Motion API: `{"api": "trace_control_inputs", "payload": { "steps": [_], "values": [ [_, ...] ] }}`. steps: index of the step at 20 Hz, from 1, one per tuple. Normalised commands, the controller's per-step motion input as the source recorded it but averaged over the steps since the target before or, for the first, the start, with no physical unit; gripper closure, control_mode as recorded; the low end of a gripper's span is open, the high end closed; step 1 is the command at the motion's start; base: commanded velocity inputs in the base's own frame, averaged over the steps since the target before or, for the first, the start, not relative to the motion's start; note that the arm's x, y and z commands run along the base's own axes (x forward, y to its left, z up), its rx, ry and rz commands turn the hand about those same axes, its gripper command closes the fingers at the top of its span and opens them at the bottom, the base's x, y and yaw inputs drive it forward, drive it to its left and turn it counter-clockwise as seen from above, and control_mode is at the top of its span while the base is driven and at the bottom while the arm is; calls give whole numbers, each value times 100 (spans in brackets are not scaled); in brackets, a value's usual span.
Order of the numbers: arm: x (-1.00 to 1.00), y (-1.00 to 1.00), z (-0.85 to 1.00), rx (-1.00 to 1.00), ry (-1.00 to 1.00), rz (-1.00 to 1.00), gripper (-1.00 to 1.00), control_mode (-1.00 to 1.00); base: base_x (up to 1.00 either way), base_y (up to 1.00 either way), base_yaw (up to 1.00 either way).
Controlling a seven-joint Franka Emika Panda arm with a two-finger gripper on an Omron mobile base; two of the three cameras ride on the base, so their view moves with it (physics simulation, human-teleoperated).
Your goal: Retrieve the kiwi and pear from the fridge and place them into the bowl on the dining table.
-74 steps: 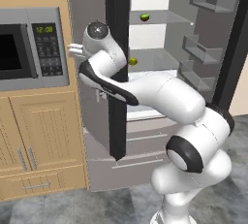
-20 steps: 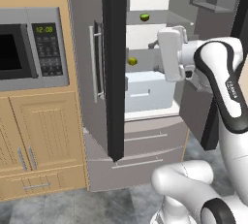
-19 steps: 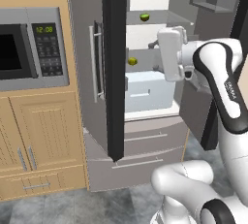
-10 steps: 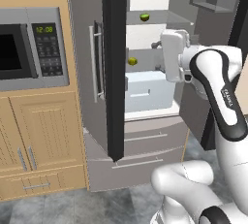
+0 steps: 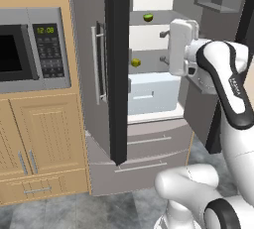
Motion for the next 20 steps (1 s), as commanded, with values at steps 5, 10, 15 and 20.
{"api": "trace_control_inputs", "payload": {
  "steps": [5,10,15,20],
  "values": [
    [71,0,0,4,15,0,-100,-100,0,0,0],
    [67,1,0,0,17,0,-100,-100,0,0,0],
    [51,14,-2,0,10,0,-100,-100,0,0,0],
    [37,48,-38,0,4,2,-100,-100,0,0,0]
  ]
}}
